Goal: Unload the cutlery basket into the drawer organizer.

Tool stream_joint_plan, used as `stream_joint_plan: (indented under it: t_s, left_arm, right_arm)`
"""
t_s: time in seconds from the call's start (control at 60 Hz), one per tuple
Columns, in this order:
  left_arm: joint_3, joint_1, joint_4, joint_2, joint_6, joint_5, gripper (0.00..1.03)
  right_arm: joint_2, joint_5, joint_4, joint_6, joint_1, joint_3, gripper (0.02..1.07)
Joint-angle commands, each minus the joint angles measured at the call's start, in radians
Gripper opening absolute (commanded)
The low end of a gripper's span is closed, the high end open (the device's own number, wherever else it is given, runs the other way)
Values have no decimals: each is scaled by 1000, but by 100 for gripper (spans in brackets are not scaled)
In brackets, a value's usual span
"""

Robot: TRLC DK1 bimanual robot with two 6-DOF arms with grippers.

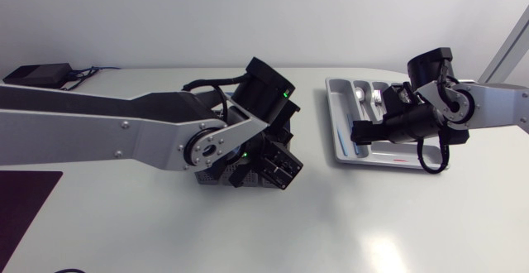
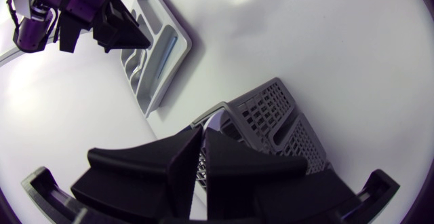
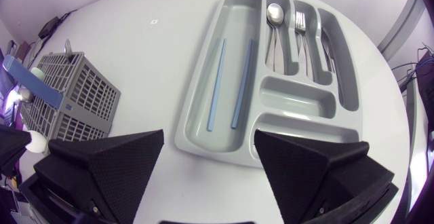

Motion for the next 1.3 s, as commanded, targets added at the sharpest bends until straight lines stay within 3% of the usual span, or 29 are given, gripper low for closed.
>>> stream_joint_plan:
  t_s: [0.0, 0.55, 0.85, 1.283]
  left_arm:
    - [-30, -6, -1, 11, 35, -7, 20]
    - [-68, -25, 4, -174, 14, -7, 20]
    - [-79, -34, 1, -276, -26, -10, 20]
    - [-80, -35, -2, -329, -94, -18, 20]
  right_arm:
    - [-17, 6, 10, -12, 6, -28, 98]
    - [-129, 71, 6, -12, 94, -68, 100]
    - [-281, 69, 6, -47, 126, -117, 100]
    - [-353, 41, 16, -88, 137, -149, 100]
